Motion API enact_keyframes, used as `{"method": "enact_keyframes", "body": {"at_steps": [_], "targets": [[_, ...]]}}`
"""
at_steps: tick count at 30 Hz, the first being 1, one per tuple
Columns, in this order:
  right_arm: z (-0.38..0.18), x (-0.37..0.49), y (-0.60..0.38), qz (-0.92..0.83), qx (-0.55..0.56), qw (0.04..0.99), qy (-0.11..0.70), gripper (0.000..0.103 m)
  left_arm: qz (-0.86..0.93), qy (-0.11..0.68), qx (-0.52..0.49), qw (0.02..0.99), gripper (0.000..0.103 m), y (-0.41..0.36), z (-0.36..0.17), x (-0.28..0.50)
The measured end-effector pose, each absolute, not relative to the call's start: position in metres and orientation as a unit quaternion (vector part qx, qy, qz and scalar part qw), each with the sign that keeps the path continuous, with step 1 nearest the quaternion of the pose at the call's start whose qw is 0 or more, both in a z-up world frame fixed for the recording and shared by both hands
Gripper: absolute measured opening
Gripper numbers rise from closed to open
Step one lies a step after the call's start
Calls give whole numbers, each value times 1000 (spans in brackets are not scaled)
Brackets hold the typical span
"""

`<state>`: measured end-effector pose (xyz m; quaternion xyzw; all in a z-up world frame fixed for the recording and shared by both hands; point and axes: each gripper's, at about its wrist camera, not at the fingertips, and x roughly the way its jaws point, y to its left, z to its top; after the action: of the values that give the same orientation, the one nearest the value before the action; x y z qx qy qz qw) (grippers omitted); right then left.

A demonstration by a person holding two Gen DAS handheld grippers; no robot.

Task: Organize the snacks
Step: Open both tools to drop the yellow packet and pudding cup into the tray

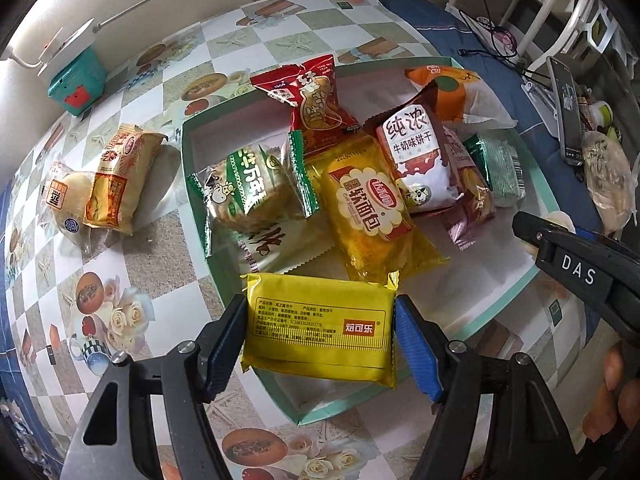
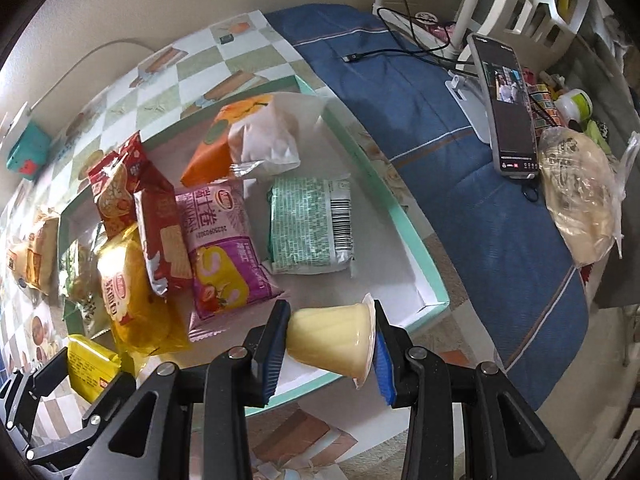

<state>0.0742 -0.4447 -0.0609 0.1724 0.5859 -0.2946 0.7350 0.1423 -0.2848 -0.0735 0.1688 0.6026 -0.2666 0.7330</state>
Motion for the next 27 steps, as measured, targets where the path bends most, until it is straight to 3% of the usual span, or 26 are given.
{"method": "enact_keyframes", "body": {"at_steps": [17,21,27], "targets": [[-72,79,-446,-287,174,723,603,44,-273,599,194,727,75,-297,-78,132],[-71,77,-449,-296,172,722,601,54,-277,598,197,726,77,-297,-78,132],[-68,77,-450,-297,171,725,598,55,-282,593,209,725,78,-302,-75,127]]}}
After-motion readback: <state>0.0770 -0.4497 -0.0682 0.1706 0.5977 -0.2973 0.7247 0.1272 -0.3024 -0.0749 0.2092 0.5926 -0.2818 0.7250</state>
